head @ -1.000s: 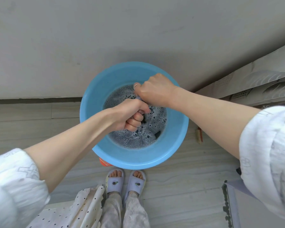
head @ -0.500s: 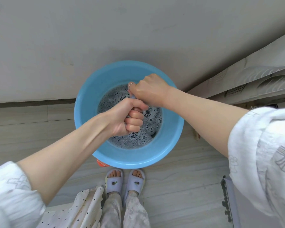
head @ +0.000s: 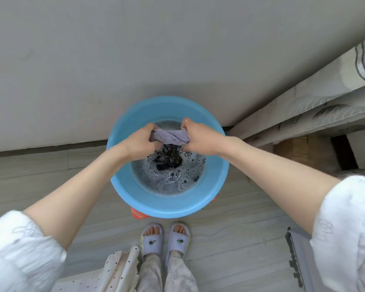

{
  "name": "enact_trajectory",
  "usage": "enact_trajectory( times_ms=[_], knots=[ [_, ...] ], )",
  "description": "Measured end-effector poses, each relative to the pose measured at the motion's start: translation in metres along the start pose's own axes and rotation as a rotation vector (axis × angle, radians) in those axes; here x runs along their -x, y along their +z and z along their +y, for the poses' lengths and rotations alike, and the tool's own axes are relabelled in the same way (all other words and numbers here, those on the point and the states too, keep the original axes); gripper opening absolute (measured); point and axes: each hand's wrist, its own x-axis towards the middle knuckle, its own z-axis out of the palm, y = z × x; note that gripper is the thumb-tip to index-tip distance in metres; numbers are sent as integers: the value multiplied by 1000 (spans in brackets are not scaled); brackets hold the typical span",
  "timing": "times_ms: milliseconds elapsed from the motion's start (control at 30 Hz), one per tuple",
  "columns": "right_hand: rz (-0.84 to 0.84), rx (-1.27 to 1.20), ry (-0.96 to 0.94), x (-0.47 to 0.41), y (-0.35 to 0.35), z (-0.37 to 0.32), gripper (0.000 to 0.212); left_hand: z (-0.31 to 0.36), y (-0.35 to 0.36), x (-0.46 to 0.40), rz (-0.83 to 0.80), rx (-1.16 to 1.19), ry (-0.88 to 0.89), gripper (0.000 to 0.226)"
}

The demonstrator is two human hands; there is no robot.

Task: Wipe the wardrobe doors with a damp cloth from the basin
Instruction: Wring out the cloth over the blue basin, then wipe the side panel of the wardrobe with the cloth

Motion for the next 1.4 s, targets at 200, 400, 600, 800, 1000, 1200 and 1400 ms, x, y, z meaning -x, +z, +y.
enact_trajectory(
  times_ms=[200,400,600,800,1000,1200,1400],
  knots=[
    [143,-366,115,58,-29,-29,47,41,-14,36,9,594,-220,30],
    [291,-351,122,150,-77,-51,45,116,-23,80,-213,597,17,38],
    [499,-810,175,274,-118,-49,28,213,-13,130,-412,758,404,8],
    [628,-943,189,434,-145,-11,10,318,39,199,-657,752,546,43],
    [982,-726,437,597,-116,26,37,429,164,307,-628,669,552,48],
    [1086,-1056,411,768,-59,63,20,498,300,412,-695,644,604,52],
    [1341,-1071,461,886,-27,79,24,544,373,469,-638,523,686,55]
  ],
)
